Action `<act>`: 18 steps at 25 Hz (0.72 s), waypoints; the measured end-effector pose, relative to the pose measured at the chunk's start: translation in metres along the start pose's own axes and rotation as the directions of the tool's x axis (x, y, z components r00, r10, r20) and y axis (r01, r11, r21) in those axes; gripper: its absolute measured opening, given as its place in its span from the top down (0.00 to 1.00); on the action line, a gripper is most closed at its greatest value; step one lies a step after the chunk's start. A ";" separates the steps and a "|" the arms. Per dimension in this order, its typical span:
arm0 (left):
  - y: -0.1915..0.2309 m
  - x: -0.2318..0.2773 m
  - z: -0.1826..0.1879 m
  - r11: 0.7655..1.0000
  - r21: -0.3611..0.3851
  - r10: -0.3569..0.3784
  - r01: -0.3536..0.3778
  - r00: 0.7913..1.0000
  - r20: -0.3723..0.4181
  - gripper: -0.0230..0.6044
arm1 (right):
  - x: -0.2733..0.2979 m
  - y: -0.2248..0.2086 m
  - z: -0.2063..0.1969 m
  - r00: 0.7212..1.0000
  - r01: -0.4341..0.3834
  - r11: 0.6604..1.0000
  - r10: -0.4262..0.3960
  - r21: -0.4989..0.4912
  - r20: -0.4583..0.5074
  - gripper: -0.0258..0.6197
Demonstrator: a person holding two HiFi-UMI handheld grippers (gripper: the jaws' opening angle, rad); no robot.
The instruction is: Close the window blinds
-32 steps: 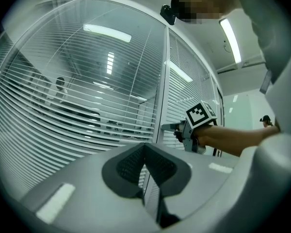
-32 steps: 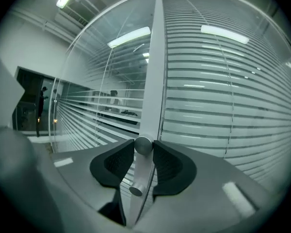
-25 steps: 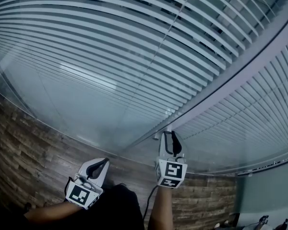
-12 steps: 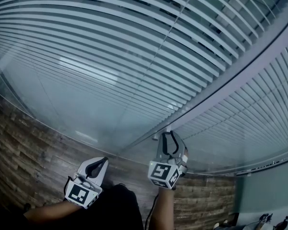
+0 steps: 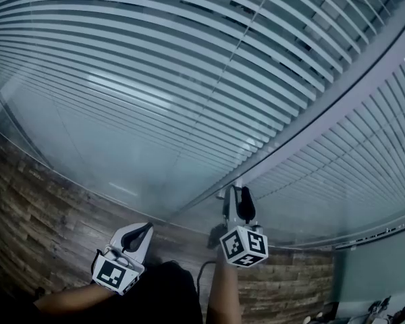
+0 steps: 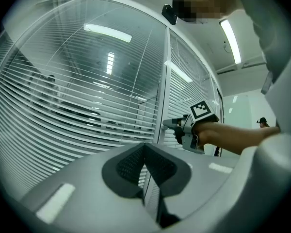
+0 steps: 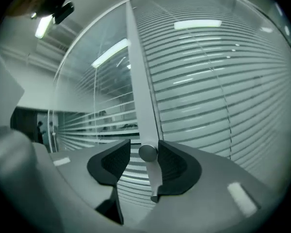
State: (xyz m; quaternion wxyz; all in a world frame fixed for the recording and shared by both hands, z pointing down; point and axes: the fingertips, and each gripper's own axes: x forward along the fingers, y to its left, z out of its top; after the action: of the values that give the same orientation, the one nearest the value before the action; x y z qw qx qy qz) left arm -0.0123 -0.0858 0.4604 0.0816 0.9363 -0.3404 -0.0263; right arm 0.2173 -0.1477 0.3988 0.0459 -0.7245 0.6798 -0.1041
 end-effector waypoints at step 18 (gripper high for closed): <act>-0.002 0.004 -0.002 1.000 -0.004 0.013 -0.013 1.000 -0.003 0.96 | 0.003 -0.010 -0.010 0.996 0.058 0.991 -0.065 -0.121 -0.061 0.76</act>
State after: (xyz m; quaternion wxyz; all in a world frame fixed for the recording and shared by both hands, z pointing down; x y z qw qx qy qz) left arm -0.0082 -0.0867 0.4619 0.0842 0.9339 -0.3465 -0.0250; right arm 0.2248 -0.1496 0.4108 -0.0227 -0.7428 0.6633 -0.0879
